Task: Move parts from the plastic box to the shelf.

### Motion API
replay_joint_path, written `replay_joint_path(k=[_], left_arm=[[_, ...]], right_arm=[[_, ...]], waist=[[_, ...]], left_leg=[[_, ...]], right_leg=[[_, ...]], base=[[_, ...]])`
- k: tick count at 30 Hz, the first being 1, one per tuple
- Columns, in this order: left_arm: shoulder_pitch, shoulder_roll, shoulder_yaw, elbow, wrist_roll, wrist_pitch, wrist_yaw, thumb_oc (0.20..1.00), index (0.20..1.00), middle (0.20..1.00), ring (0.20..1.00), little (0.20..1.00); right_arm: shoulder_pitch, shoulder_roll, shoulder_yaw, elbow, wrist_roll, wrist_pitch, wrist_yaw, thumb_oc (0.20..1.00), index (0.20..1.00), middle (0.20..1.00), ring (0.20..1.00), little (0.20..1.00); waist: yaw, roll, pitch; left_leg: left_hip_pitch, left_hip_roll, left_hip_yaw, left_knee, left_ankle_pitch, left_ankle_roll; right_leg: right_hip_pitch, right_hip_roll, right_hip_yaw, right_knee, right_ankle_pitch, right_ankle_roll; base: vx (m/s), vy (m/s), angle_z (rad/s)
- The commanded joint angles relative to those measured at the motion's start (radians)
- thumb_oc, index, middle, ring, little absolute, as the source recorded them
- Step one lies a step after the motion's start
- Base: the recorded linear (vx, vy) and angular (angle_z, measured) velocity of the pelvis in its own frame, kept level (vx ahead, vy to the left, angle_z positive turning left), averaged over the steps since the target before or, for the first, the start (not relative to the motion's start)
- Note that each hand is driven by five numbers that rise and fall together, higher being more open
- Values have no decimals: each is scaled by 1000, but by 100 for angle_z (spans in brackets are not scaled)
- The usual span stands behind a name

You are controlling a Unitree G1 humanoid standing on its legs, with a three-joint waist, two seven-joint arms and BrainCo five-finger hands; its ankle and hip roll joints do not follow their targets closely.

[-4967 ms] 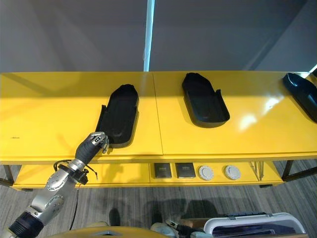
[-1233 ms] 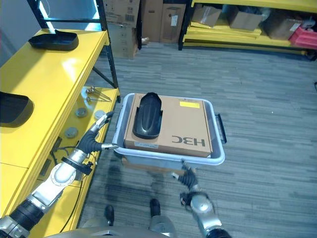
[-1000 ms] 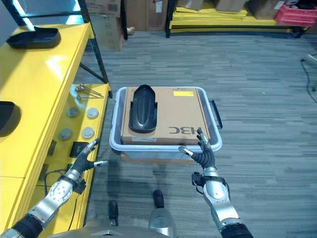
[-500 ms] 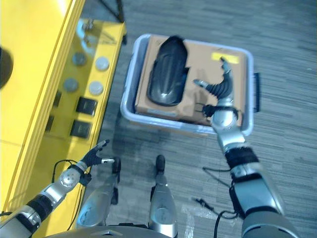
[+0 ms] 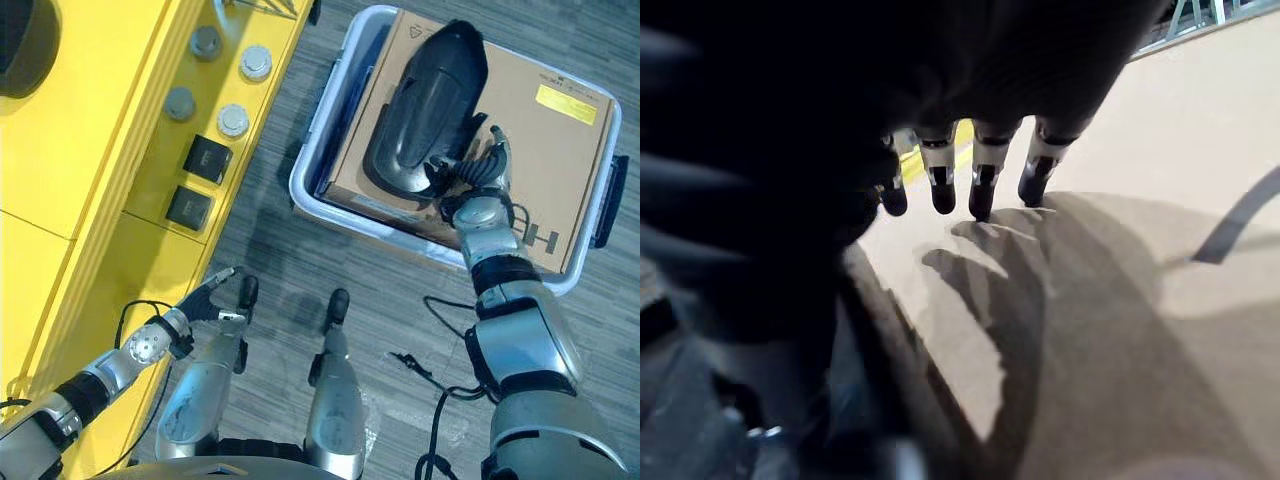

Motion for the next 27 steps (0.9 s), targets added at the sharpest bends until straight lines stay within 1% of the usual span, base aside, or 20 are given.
replay_joint_path(k=[1, 2, 3, 5, 6, 8, 10, 12, 14, 15, 16, 17, 18, 20, 21, 24, 25, 27], left_arm=[[10, 1, -56, 5, 13, -70, 20, 1000, 1000, 1000, 1000, 1000], [10, 2, -59, 15, 15, -79, 24, 1000, 1000, 1000, 1000, 1000], [12, 5, -61, 21, 16, -86, 29, 1000, 1000, 1000, 1000, 1000], [16, 11, -59, 30, 22, -97, 33, 1000, 1000, 1000, 1000, 1000], [19, 16, -60, 27, 22, -98, 35, 1000, 1000, 1000, 1000, 1000], [26, 28, -61, 21, 13, -96, 43, 1000, 1000, 1000, 1000, 1000], [33, 42, -54, 9, 0, -94, 42, 1000, 1000, 1000, 1000, 1000], [39, 49, -45, 1, -5, -87, 40, 1000, 1000, 1000, 1000, 1000], [44, 60, -36, -17, 10, -86, 46, 1000, 1000, 1000, 1000, 1000], [46, 65, -35, -26, 38, -88, 58, 1000, 1000, 1000, 1000, 1000], [46, 65, -35, -26, 38, -88, 58, 1000, 1000, 1000, 1000, 1000], [41, 84, -38, -70, 64, -75, 60, 1000, 1000, 1000, 1000, 1000], [45, 101, -34, -117, 62, -64, 52, 1000, 1000, 1000, 1000, 1000], [54, 117, -23, -166, 47, -52, 34, 1000, 1000, 1000, 1000, 1000], [59, 121, -16, -190, 32, -44, 22, 1000, 1000, 1000, 1000, 1000], [70, 124, 1, -220, -10, -25, -7, 1000, 1000, 1000, 1000, 1000], [85, 123, 33, -274, -60, 69, -40, 1000, 1000, 1000, 1000, 1000], [89, 121, 45, -281, -60, 93, -56, 1000, 1000, 1000, 1000, 1000]], right_arm=[[12, -17, 87, 148, -98, 157, 219, 200, 200, 200, 200, 200], [5, -12, 107, 178, -129, 180, 219, 200, 200, 200, 200, 200], [-3, -10, 127, 197, -191, 201, 210, 200, 200, 200, 200, 200], [-4, -15, 167, 238, -308, 215, 217, 200, 200, 200, 200, 200], [-3, -19, 185, 249, -300, 214, 209, 200, 200, 200, 200, 200], [-8, -23, 209, 256, -354, 258, 196, 200, 200, 200, 200, 200], [6, -35, 210, 269, -364, 283, 168, 200, 200, 200, 200, 200], [18, -46, 199, 272, -372, 293, 159, 200, 200, 200, 200, 200], [38, -57, 182, 275, -363, 290, 119, 200, 200, 200, 200, 200], [51, -65, 173, 277, -348, 277, 91, 200, 200, 200, 200, 200], [51, -65, 173, 277, -348, 277, 91, 200, 200, 200, 200, 200], [76, -87, 139, 265, -301, 221, 21, 200, 200, 200, 200, 200], [99, -105, 105, 234, -295, 172, -17, 200, 200, 200, 200, 200], [140, -121, 64, 189, -315, 123, -39, 200, 200, 200, 200, 200], [167, -126, 47, 164, -328, 84, -56, 200, 200, 200, 200, 200], [215, -132, 27, 92, -347, 54, -85, 200, 200, 200, 200, 200], [291, -147, 1, -38, -401, 57, -116, 200, 200, 200, 200, 200], [321, -155, -10, -118, -429, 75, -121, 200, 200, 200, 200, 200]], waist=[[33, 55, -25], [40, 56, -26], [45, 57, -29], [52, 58, -36], [55, 58, -40], [58, 56, -52], [60, 54, -67], [59, 52, -77], [58, 51, -89], [57, 48, -95], [57, 48, -95], [48, 42, -114], [39, 35, -131], [29, 26, -150], [22, 20, -164], [11, 7, -187], [-4, -8, -223], [-15, -17, -240]], left_leg=[[21, 17, 27, -11, -61, 19], [23, 17, 26, -12, -59, 19], [26, 16, 24, -14, -59, 19], [34, 18, 25, -21, -57, 18], [40, 19, 24, -25, -56, 17], [55, 21, 24, -32, -57, 16], [74, 25, 27, -39, -58, 14], [84, 28, 29, -41, -59, 13], [97, 31, 31, -45, -59, 12], [105, 33, 32, -48, -60, 11], [105, 33, 32, -48, -60, 11], [127, 37, 34, -52, -65, 9], [146, 40, 39, -55, -71, 9], [170, 44, 47, -59, -78, 8], [183, 47, 53, -59, -81, 8], [204, 52, 64, -61, -86, 6], [232, 58, 80, -66, -93, 5], [245, 62, 89, -65, -97, 4]], right_leg=[[-25, -32, -2, 141, -125, 27], [-21, -32, -9, 140, -125, 27], [-17, -33, -14, 139, -125, 27], [-7, -34, -26, 132, -124, 29], [0, -34, -31, 128, -123, 30], [17, -32, -36, 118, -123, 31], [35, -28, -39, 110, -125, 31], [46, -26, -41, 109, -128, 29], [58, -22, -43, 107, -131, 27], [67, -21, -45, 104, -132, 27], [67, -21, -45, 104, -132, 27], [87, -15, -43, 98, -135, 26], [103, -10, -40, 93, -138, 25], [121, -5, -35, 88, -139, 25], [131, -3, -32, 84, -139, 25], [149, 0, -27, 75, -135, 25], [172, 5, -21, 61, -131, 25], [181, 7, -17, 59, -130, 26]], base=[[3, -33, 15], [-1, -27, 15], [-6, -27, 11], [1, -23, 7], [10, -32, 11], [23, -31, 19], [25, -21, 13], [15, -9, 1], [0, 0, 0], [0, 0, 0], [43, -42, -1], [68, -49, 0], [95, -57, 1], [81, -28, -1], [55, -18, -7], [65, -41, -14], [87, -75, -25], [71, -77, -32]])
